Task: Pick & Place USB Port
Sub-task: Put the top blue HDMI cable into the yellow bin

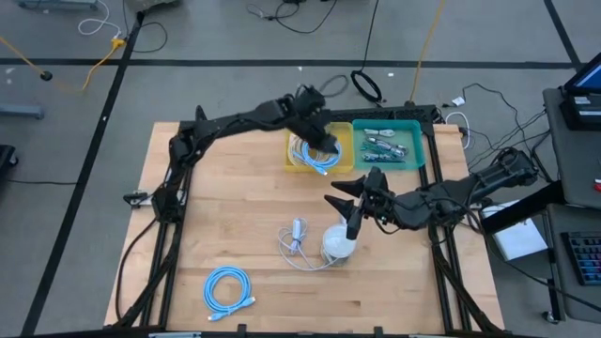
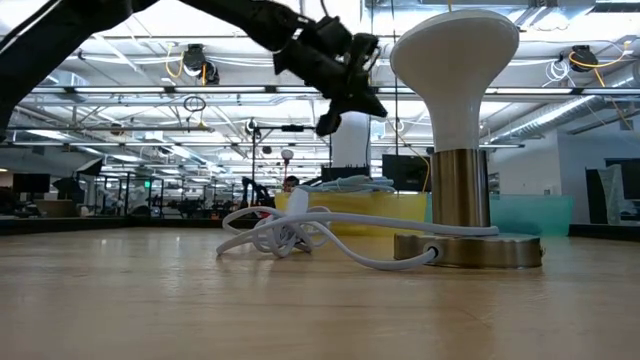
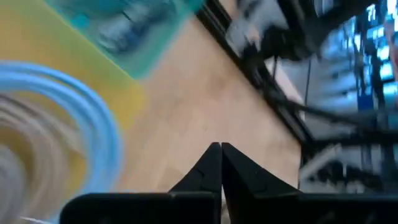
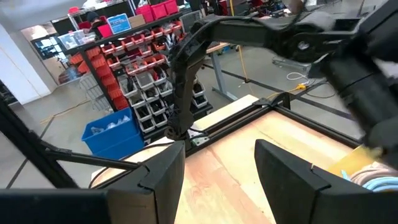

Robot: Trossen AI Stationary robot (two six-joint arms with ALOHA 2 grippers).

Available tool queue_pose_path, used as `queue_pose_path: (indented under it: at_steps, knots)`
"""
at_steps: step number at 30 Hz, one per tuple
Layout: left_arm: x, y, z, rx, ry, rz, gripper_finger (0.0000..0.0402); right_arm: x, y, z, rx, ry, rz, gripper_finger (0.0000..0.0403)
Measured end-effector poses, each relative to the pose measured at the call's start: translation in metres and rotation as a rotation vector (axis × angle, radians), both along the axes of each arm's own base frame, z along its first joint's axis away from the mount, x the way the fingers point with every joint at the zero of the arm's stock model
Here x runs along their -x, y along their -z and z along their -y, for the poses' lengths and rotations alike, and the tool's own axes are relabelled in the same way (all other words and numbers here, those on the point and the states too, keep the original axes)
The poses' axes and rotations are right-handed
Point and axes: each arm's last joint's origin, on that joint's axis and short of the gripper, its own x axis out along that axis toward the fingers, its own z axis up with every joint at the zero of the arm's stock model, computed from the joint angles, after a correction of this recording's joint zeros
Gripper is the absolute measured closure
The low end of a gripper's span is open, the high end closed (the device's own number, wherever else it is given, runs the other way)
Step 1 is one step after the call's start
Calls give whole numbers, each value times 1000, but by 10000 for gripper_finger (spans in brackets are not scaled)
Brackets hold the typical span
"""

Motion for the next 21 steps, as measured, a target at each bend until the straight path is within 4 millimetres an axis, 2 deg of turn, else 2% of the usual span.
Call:
queue_pose_path:
  at_steps: [5,9,16,21]
  knots:
    - [-10,8,41,-119,76,-103,400,-1,0,2,1,6,-1,213]
    - [-8,16,58,-236,100,-227,400,-1,0,2,-2,4,0,213]
    - [-2,22,59,-462,96,-366,401,-1,0,2,-8,5,3,213]
    - [-2,27,52,-431,115,-364,401,-1,0,2,-13,5,5,213]
